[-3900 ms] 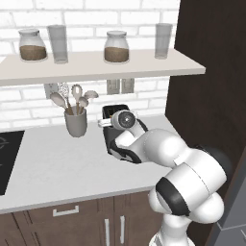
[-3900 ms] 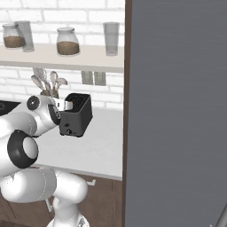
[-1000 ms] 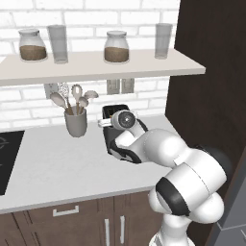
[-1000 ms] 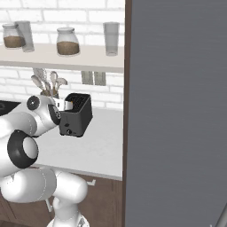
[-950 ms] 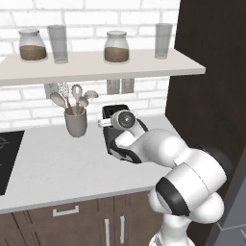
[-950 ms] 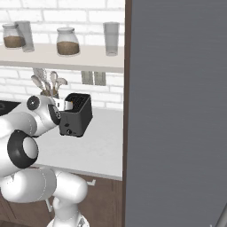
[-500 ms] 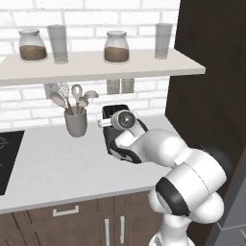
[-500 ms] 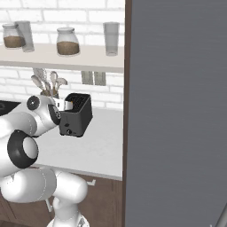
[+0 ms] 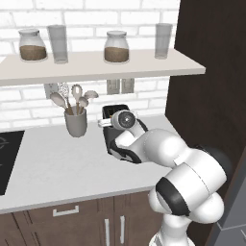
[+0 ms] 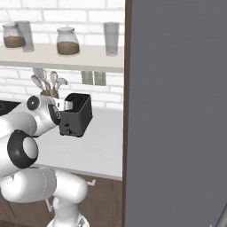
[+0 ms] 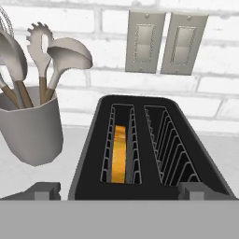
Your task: Start the toaster. Once the lever pops up, take the bread to the plate on the dining counter.
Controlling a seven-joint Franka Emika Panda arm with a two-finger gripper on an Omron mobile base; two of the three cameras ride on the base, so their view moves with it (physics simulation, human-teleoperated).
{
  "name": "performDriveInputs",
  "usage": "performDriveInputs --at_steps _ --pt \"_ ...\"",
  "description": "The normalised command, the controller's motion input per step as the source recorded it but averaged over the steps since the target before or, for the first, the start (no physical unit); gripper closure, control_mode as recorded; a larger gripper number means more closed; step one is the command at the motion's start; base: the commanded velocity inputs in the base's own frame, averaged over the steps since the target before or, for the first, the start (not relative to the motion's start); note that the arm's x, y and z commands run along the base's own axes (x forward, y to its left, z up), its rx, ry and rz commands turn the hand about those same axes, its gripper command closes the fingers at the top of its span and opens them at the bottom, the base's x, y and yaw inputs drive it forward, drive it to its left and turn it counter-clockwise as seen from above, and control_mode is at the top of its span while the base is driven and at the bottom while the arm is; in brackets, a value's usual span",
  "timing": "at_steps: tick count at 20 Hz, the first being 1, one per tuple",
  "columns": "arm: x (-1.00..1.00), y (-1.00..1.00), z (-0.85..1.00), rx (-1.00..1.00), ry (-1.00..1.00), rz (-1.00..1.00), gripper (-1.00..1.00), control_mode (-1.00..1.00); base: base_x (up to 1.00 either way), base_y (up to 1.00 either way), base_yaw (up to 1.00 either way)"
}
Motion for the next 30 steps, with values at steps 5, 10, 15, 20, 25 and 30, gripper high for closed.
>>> performDriveInputs --at_steps 5,10,15,20,25,30 --pt "0.0 0.0 0.0 0.0 0.0 0.0 -1.0 -1.0 0.0 0.0 0.0" --pt "0.0 0.0 0.0 0.0 0.0 0.0 -1.0 -1.0 0.0 0.0 0.0" --pt "0.0 0.0 0.0 0.0 0.0 0.0 -1.0 -1.0 0.0 0.0 0.0" --pt "0.0 0.0 0.0 0.0 0.0 0.0 -1.0 -1.0 0.0 0.0 0.0" --pt "0.0 0.0 0.0 0.0 0.0 0.0 -1.0 -1.0 0.0 0.0 0.0" --pt "0.0 0.0 0.0 0.0 0.0 0.0 -1.0 -1.0 0.0 0.0 0.0"
